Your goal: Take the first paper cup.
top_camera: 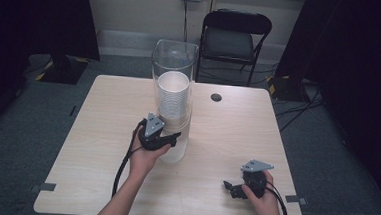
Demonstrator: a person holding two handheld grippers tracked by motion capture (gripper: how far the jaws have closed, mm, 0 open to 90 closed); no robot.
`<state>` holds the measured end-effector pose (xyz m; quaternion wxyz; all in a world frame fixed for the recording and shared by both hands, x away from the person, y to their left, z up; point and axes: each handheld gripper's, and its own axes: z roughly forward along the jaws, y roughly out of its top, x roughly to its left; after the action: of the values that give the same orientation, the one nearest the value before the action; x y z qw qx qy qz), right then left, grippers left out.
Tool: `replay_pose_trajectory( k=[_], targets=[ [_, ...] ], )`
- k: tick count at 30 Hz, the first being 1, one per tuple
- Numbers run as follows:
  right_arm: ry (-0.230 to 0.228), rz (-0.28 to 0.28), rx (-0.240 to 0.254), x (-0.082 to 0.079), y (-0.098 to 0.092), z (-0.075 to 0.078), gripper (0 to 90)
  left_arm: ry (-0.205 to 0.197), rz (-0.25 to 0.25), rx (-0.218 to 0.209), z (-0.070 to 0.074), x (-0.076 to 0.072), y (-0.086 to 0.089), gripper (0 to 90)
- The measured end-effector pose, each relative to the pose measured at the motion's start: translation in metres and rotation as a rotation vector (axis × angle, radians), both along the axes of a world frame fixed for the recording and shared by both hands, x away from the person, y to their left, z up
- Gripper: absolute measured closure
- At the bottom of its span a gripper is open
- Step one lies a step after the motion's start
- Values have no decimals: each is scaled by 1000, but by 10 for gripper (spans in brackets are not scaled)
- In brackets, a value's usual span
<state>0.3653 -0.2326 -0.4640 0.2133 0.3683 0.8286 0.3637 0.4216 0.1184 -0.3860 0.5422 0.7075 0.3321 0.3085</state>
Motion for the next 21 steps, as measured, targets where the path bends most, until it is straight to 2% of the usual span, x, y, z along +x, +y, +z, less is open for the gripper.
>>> replay_pose_trajectory(
  k=[8, 10, 11, 12, 15, 19, 20, 21],
  targets=[
    [0, 0, 0, 0, 0, 0, 31, -2, 11, 26, 0, -1, -1, 348],
    [1, -1, 0, 0, 0, 0, 32, -9, 15, 25, -1, -1, -2, 348],
    [1, -1, 1, 0, 0, 0, 31, -6, 13, 11, -1, -1, -2, 348],
    [1, -1, 0, 0, 0, 0, 31, -2, 17, 29, 0, -2, -1, 349],
    [1, -1, 1, 0, 0, 0, 31, 1, 19, 16, -1, -2, -3, 349],
    [1, -1, 0, 0, 0, 0, 31, 4, 28, 27, -1, -2, -2, 349],
    [1, -1, 0, 0, 0, 0, 31, 0, 20, 6, -2, -2, -2, 349],
    [1, -1, 0, 0, 0, 0, 32, 0, 24, 25, -1, -2, -2, 349]
  ],
)
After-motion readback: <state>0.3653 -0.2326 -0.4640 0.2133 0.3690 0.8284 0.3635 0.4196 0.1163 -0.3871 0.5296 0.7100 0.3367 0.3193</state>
